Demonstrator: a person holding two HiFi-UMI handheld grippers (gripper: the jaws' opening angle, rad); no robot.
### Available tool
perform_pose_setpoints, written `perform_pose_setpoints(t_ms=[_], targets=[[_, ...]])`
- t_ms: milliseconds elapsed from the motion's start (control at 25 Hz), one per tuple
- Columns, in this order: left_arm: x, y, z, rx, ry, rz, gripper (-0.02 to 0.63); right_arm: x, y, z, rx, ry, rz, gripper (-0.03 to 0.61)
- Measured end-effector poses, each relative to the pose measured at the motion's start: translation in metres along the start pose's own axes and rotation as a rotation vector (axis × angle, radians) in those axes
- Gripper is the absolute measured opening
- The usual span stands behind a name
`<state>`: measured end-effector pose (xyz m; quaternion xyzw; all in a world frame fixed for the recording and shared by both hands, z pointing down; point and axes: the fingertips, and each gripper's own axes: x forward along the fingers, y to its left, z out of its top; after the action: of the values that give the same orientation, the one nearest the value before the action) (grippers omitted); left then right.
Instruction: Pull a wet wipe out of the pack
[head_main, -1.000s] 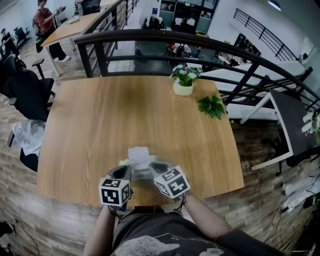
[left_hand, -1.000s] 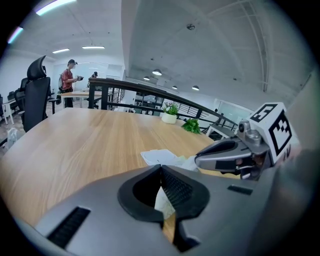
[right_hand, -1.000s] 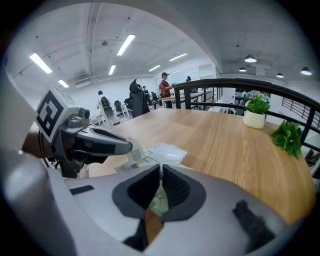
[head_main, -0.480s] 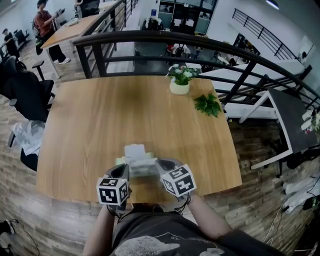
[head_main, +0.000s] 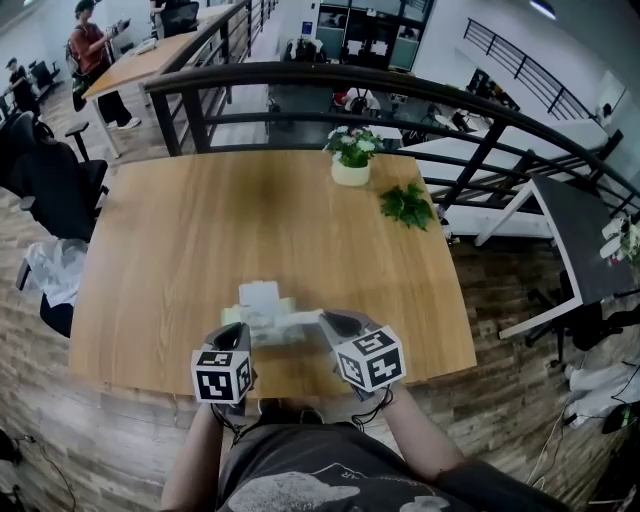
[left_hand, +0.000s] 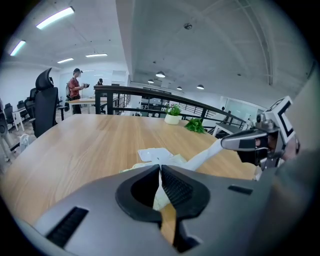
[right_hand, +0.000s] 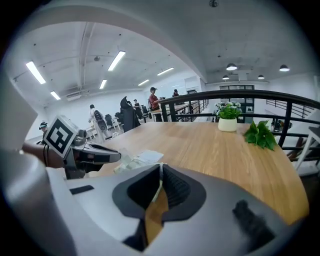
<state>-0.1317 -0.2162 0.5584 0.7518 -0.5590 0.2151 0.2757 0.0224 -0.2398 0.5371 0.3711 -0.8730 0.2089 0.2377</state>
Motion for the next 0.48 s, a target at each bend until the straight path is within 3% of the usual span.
perform_pose_setpoints(t_ms=[240, 480], targets=[[-0.008, -0.017, -0.011, 0.003, 0.016, -0.006, 0.015, -0.017, 0.001, 0.001, -0.004, -0.036, 0.021, 0.033], [-0.026, -0.033, -0.006, -0.014, -0.039, -0.015, 0.017, -0.031, 0.0, 0.004, 0.0, -0.071, 0.034, 0.034]])
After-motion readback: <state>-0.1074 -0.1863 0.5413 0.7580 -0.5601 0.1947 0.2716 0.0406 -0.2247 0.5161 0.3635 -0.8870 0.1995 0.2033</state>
